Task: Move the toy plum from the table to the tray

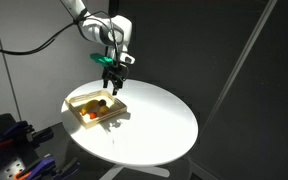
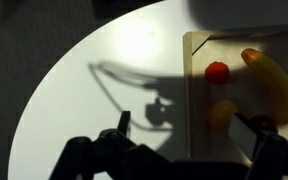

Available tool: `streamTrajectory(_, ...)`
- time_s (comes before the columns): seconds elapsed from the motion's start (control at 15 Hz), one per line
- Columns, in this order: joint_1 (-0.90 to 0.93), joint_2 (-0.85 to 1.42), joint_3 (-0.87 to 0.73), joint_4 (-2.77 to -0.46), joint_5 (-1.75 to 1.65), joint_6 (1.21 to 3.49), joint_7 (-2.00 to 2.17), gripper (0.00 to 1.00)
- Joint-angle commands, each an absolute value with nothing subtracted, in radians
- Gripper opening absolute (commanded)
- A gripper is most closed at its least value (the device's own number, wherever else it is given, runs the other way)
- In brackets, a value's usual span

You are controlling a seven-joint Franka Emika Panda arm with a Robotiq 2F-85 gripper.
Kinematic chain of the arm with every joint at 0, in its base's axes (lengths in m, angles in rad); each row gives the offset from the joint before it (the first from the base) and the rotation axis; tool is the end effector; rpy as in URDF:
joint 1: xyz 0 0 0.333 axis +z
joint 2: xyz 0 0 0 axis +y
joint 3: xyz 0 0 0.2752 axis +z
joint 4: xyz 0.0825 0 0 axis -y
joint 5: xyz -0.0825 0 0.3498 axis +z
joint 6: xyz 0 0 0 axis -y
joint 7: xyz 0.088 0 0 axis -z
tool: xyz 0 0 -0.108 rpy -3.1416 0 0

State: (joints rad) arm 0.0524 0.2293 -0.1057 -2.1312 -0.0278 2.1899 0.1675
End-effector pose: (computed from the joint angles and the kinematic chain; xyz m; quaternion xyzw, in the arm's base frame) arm 0.5154 -0.0286 0.2712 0.9911 -0.1005 -0.0832 0.0275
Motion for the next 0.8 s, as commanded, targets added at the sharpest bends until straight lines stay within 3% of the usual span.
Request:
streamTrajectory(0.0,0.02,0.116,-0.084,-2.215,-0.035,2.195,0.123,1.0)
streamTrajectory(0.73,-0.017,-0.084,-0.079,-2.352,-0.001,2.224,0.009,1.0)
